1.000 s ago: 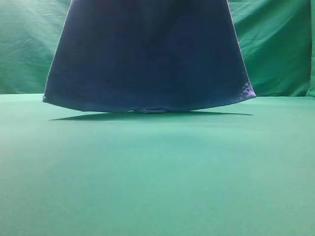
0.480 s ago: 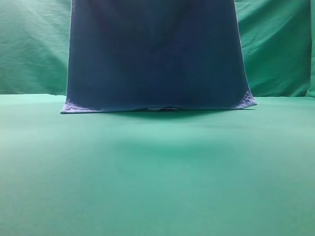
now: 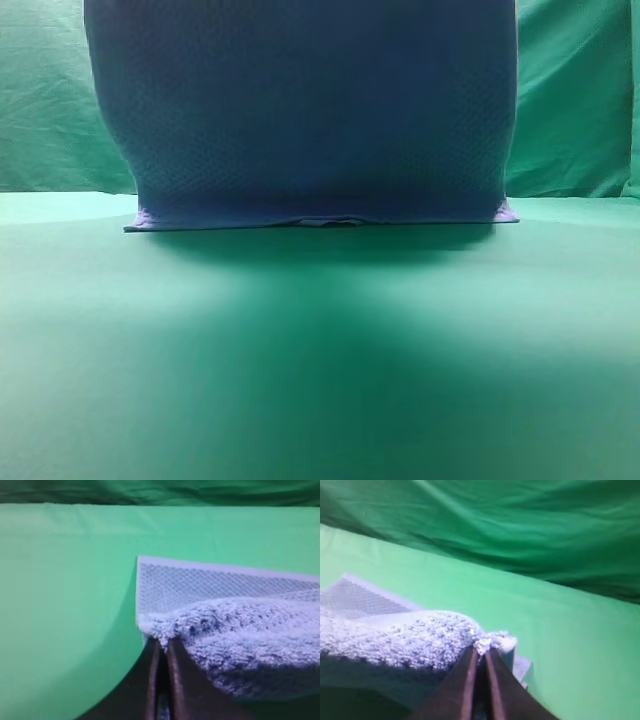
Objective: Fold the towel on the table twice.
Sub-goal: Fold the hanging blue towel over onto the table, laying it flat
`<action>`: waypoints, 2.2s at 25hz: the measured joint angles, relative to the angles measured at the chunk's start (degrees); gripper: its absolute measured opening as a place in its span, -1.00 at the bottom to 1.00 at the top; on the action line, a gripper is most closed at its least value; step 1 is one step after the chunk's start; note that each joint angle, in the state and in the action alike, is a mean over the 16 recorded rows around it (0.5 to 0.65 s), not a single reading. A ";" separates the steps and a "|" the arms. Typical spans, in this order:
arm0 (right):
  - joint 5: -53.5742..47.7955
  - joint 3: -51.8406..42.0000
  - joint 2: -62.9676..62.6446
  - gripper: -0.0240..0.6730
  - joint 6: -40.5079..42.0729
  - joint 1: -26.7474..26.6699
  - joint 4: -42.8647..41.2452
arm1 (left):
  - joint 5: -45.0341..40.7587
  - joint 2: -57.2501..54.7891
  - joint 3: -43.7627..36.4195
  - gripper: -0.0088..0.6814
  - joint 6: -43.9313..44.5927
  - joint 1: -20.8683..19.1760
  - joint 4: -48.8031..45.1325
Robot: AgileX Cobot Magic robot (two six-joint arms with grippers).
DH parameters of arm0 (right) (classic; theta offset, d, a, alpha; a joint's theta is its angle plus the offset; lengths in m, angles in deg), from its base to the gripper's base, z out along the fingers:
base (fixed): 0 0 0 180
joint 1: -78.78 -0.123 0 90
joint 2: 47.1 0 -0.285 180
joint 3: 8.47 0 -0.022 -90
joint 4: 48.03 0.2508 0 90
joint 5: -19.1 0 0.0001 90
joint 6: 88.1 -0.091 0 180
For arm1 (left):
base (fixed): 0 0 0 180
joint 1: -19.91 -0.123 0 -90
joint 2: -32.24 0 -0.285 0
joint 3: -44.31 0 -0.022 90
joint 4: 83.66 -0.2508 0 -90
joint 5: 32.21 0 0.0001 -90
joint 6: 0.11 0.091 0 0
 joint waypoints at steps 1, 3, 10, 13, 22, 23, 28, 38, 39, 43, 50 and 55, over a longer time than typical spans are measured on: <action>0.42 -2.15 -1.09 -0.93 -0.25 0.00 -0.03 | -0.21 0.94 -1.41 -0.97 0.68 0.00 0.92; 1.30 -6.42 -3.44 -0.93 -0.60 0.00 0.04 | -0.61 2.97 -4.27 -0.97 2.20 0.00 2.85; 4.12 -20.21 -13.13 -0.93 -0.87 -0.19 0.85 | -2.09 11.07 -13.77 -0.97 7.65 0.00 8.58; 4.76 -25.36 -17.72 -0.93 -0.89 -0.55 1.10 | -2.71 14.63 -17.46 -0.97 9.36 0.00 10.41; 4.66 -38.13 -30.25 -0.93 -0.94 -3.33 1.47 | -3.64 24.87 -28.51 -0.97 12.11 0.00 14.57; 4.49 -39.29 -31.43 -0.93 -0.95 -3.76 1.49 | -3.71 25.99 -29.82 -0.97 12.49 0.00 15.22; 3.14 -44.44 -36.83 -0.93 -1.11 -5.60 1.47 | -4.13 31.59 -36.83 -0.97 14.40 0.00 18.69; -0.58 -53.25 -45.05 -0.93 -2.32 -7.12 2.15 | -4.53 40.64 -51.32 -0.97 16.68 0.00 24.29; -0.85 -54.10 -45.59 -0.93 -2.47 -7.12 2.28 | -4.43 41.22 -52.42 -0.97 16.75 0.00 24.63; -0.95 -57.31 -47.12 -0.93 -3.02 -7.13 2.89 | -3.37 42.71 -55.77 -0.97 17.04 0.00 25.90; 4.11 -60.90 -45.57 -0.93 -3.46 -7.15 3.60 | 1.48 40.88 -57.72 -0.97 19.19 0.00 28.72; 9.78 -60.51 -40.50 -0.93 -3.68 -7.13 3.52 | 6.77 36.56 -56.58 -0.97 21.43 0.00 30.91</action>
